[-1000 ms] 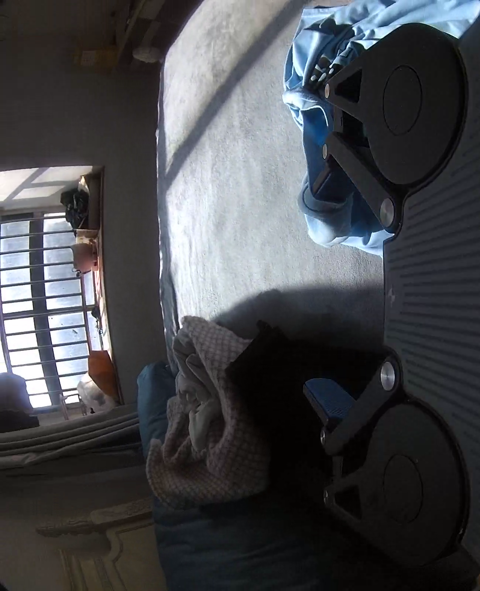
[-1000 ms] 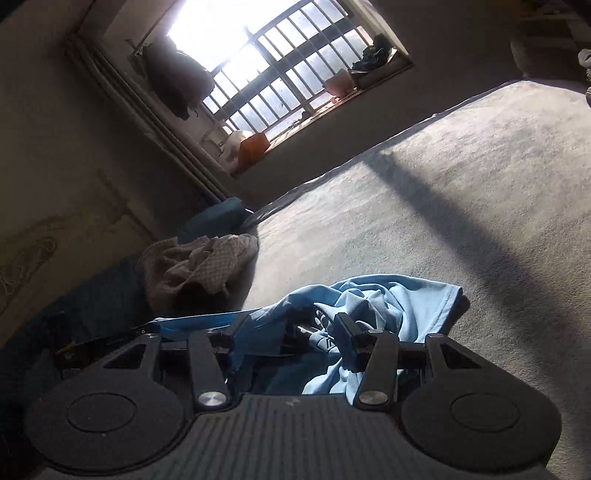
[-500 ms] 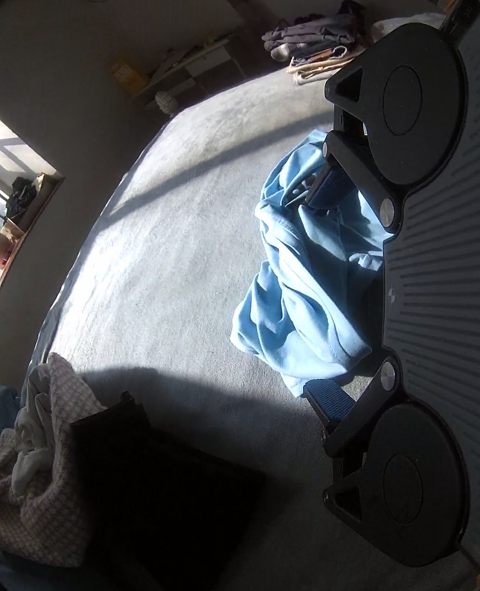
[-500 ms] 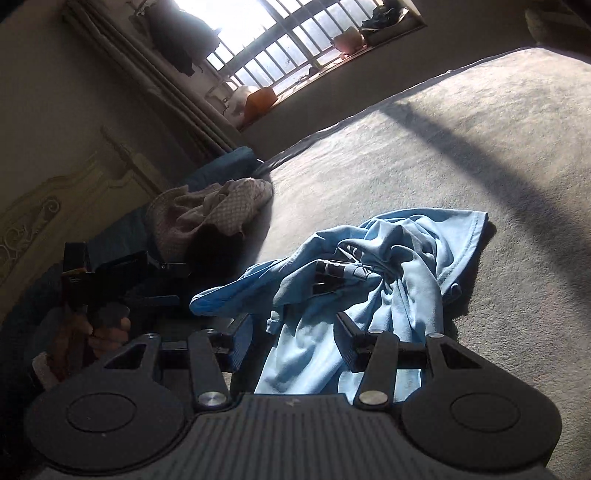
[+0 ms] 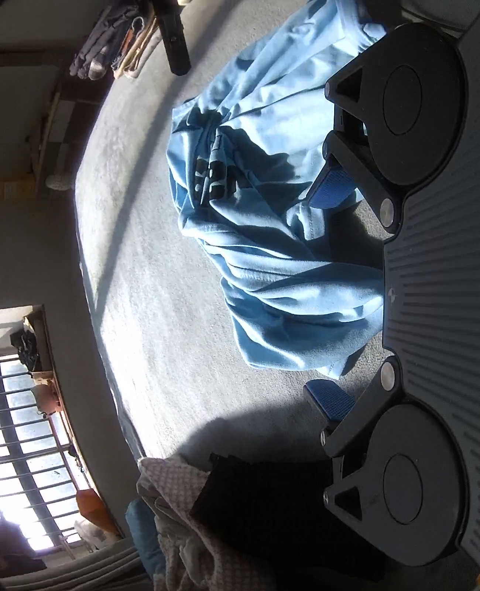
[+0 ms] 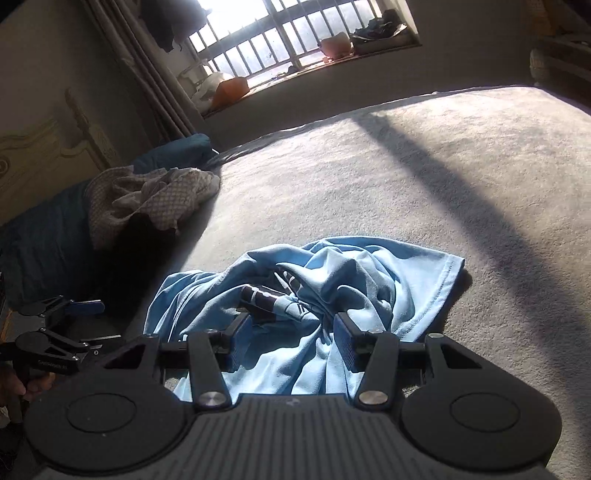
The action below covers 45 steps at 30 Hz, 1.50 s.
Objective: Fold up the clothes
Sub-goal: 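Grasp the shirt hem with the left gripper while the right gripper grasps the shirt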
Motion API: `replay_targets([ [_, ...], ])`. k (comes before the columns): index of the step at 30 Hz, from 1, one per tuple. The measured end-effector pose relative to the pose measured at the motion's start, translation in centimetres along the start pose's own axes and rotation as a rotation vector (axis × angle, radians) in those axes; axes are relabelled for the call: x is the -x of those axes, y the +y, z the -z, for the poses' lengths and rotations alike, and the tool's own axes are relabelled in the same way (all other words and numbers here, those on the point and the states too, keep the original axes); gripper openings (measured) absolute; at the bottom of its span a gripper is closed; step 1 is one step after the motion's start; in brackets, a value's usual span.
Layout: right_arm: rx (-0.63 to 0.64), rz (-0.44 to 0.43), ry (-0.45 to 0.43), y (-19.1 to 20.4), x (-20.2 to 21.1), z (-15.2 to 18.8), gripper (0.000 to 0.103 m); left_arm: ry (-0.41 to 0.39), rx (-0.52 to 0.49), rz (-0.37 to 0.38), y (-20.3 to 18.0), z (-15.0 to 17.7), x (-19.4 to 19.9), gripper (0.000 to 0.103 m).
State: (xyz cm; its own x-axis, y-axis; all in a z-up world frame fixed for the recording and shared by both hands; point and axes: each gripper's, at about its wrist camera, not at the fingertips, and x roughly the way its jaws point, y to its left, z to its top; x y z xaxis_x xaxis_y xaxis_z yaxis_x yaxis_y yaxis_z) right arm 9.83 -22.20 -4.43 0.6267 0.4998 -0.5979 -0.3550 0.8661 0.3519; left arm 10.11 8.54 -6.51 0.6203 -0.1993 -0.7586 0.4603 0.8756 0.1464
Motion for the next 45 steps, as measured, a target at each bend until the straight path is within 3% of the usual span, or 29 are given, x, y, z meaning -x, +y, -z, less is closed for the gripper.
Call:
replay_targets([
  [2,0.117,0.008,-0.003,0.7,-2.2,-1.3,0.053,0.025,0.012,-0.009,-0.1,0.6,-1.2,0.099],
  [3,0.175,0.012,-0.005,1.1,-3.2,-1.9,0.060,0.035,0.021,-0.014,0.0,0.9,-1.8,0.098],
  [4,0.233,0.017,-0.007,1.4,-4.3,-2.6,0.075,0.041,0.024,-0.025,0.0,1.1,-2.2,0.096],
  [6,0.350,0.025,-0.010,2.2,-6.5,-3.9,0.088,0.051,0.028,-0.055,0.1,1.5,-3.0,0.090],
  [8,0.455,0.021,0.008,3.5,-8.9,-4.0,0.089,0.068,0.040,-0.076,0.7,1.7,-3.7,0.076],
  [11,0.520,0.001,0.117,4.3,-13.6,-4.2,0.089,0.078,0.101,-0.086,1.9,1.3,-4.4,0.055],
  [12,0.520,0.005,0.147,4.2,-14.7,-4.1,0.087,0.059,0.118,-0.089,2.3,0.7,-4.3,0.050],
  [14,0.477,0.013,0.244,3.5,-17.0,-4.1,0.050,0.021,0.152,-0.094,2.9,-0.4,-4.0,0.030],
  [15,0.431,0.013,0.257,2.8,-17.3,-4.2,0.018,0.002,0.169,-0.096,3.2,-0.9,-3.9,0.019],
  [16,0.394,0.001,0.211,2.2,-16.4,-4.4,0.007,-0.017,0.186,-0.099,3.6,-1.5,-3.7,0.012],
  [19,0.285,-0.026,0.043,0.5,-12.9,-5.5,0.003,-0.075,0.236,-0.106,4.6,-3.2,-3.3,0.009],
  [24,0.131,0.053,-0.238,-1.9,-7.8,-8.6,0.002,-0.117,0.313,-0.111,5.5,-5.4,-4.3,0.008],
  [27,0.040,0.151,-0.323,-3.3,-7.2,-9.3,0.003,-0.115,0.355,-0.111,5.7,-6.5,-5.8,0.015],
  [29,0.007,0.244,-0.294,-4.9,-8.9,-8.8,0.003,-0.114,0.383,-0.110,5.9,-7.2,-6.8,0.045],
  [30,-0.008,0.291,-0.276,-5.6,-9.8,-8.6,0.005,-0.114,0.397,-0.110,6.0,-7.6,-7.3,0.068],
  [31,-0.052,0.294,-0.244,-6.5,-10.3,-8.2,0.006,-0.113,0.412,-0.110,6.0,-7.9,-7.8,0.070],
  [33,-0.152,0.283,-0.175,-8.2,-11.0,-7.2,0.006,-0.112,0.440,-0.109,6.2,-8.6,-8.8,0.070],
  [35,-0.230,0.255,-0.165,-9.5,-10.1,-6.2,0.014,-0.111,0.468,-0.108,6.3,-9.4,-9.8,0.070],
  [37,-0.290,0.230,-0.164,-10.5,-8.9,-5.5,0.038,-0.110,0.496,-0.108,6.5,-10.1,-10.8,0.074],
  [40,-0.339,0.167,-0.164,-10.8,-6.6,-5.6,0.041,-0.138,0.616,-0.096,8.4,-9.3,-8.6,0.079],
  [45,-0.387,-0.006,-0.175,-9.5,-1.1,-5.0,0.043,-0.183,0.619,-0.059,9.3,-7.5,-2.0,0.080],
])
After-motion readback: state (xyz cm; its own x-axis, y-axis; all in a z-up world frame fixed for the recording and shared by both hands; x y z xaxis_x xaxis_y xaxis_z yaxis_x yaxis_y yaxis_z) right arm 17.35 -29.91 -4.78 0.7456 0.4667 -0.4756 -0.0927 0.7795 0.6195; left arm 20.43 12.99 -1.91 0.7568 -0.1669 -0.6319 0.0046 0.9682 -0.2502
